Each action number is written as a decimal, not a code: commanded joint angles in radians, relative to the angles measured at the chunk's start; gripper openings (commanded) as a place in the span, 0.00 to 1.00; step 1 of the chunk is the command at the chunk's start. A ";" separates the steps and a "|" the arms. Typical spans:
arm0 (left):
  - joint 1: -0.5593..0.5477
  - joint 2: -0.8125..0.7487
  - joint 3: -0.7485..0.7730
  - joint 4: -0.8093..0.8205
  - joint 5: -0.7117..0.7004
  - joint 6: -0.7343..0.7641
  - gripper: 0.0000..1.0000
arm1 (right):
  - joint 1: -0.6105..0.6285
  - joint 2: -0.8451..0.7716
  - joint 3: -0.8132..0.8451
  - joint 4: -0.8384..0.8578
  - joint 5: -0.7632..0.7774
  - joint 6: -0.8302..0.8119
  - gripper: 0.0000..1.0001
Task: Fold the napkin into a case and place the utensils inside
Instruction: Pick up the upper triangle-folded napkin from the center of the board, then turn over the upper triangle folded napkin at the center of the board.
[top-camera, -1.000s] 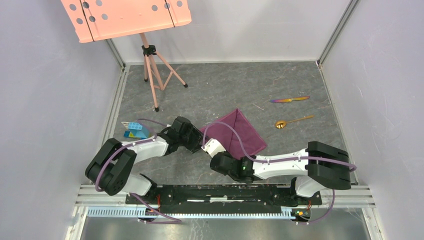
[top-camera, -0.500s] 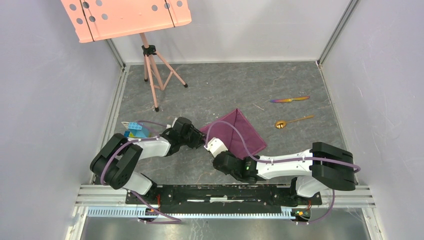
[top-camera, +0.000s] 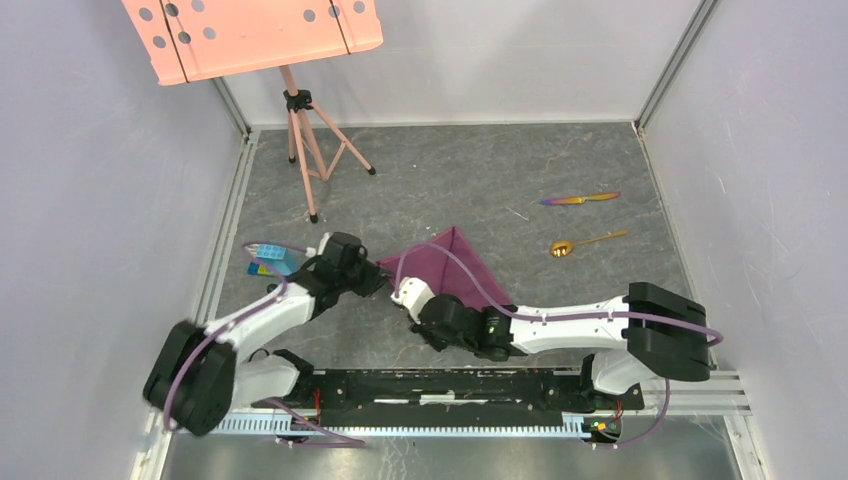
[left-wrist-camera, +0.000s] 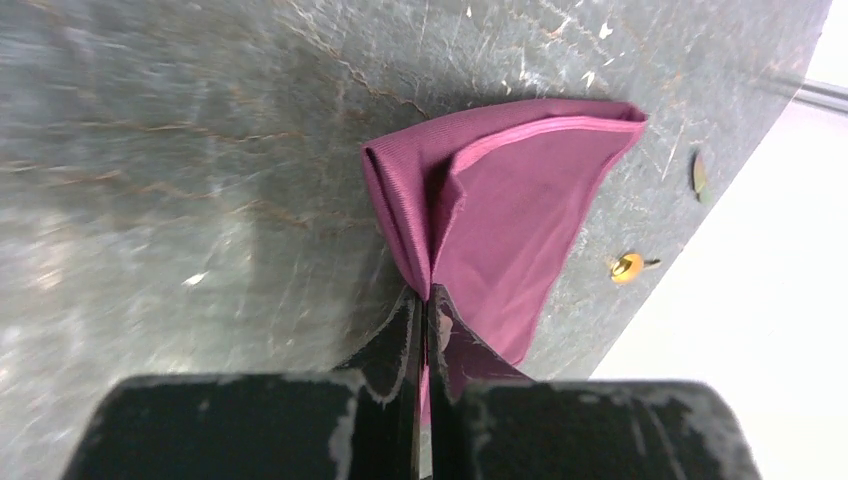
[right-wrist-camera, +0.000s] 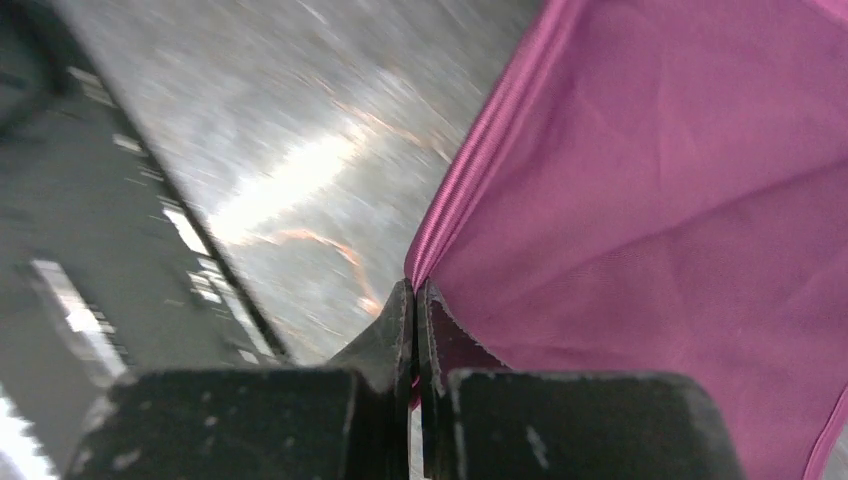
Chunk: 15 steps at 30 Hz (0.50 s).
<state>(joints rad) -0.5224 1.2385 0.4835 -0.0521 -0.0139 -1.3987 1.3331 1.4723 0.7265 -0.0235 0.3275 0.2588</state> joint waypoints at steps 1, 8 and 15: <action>0.066 -0.256 0.109 -0.395 -0.068 0.148 0.02 | 0.006 0.038 0.154 0.109 -0.338 -0.013 0.00; 0.113 -0.520 0.609 -1.166 -0.407 0.367 0.02 | 0.010 0.168 0.344 0.451 -0.784 0.216 0.00; 0.097 -0.257 0.728 -1.028 -0.369 0.538 0.02 | -0.109 0.193 0.097 0.987 -0.978 0.601 0.00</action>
<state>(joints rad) -0.4210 0.7685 1.2503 -1.1812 -0.3325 -1.0145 1.2835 1.6371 1.0054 0.6266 -0.4019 0.5774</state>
